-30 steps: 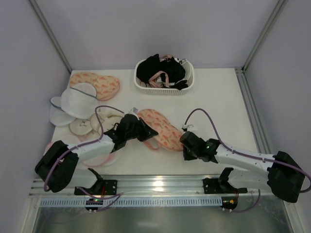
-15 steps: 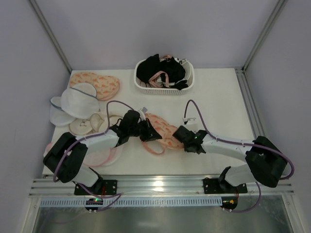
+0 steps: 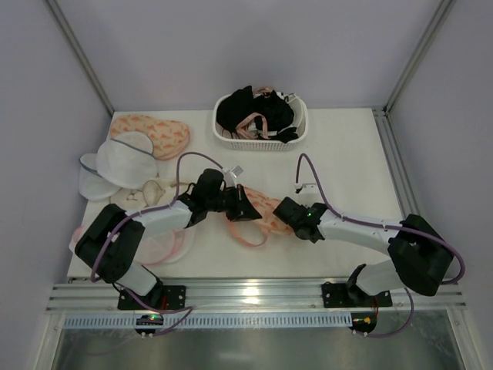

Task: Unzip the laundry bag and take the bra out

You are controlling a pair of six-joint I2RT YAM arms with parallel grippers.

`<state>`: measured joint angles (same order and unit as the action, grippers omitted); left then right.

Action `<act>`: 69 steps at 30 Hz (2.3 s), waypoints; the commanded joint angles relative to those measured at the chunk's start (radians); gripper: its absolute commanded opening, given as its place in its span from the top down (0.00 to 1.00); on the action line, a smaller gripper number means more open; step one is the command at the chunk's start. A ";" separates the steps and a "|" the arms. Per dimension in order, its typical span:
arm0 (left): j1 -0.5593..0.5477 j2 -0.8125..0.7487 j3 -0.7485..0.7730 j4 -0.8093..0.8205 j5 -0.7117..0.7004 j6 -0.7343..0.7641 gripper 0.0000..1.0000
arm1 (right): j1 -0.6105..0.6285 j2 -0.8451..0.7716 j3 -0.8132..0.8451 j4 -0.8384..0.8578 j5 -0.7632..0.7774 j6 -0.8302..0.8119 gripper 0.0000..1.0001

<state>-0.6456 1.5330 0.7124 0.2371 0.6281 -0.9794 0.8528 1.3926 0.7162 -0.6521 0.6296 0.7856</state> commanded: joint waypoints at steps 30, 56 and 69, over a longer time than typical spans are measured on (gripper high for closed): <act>-0.101 -0.615 -0.291 -0.312 -0.383 -0.284 0.02 | 0.051 -0.207 -0.086 0.535 -0.726 -0.192 0.96; -0.143 -0.577 -0.352 -0.153 -0.620 -0.538 0.01 | 0.051 -0.152 -0.089 0.781 -0.854 -0.172 0.96; -0.141 -0.462 -0.357 -0.007 -0.751 -0.541 0.77 | 0.055 -0.247 -0.136 0.712 -0.846 -0.201 0.96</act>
<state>-0.7860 1.0512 0.3500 0.1474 -0.0795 -1.5265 0.9016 1.1793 0.5831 0.0551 -0.2127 0.6086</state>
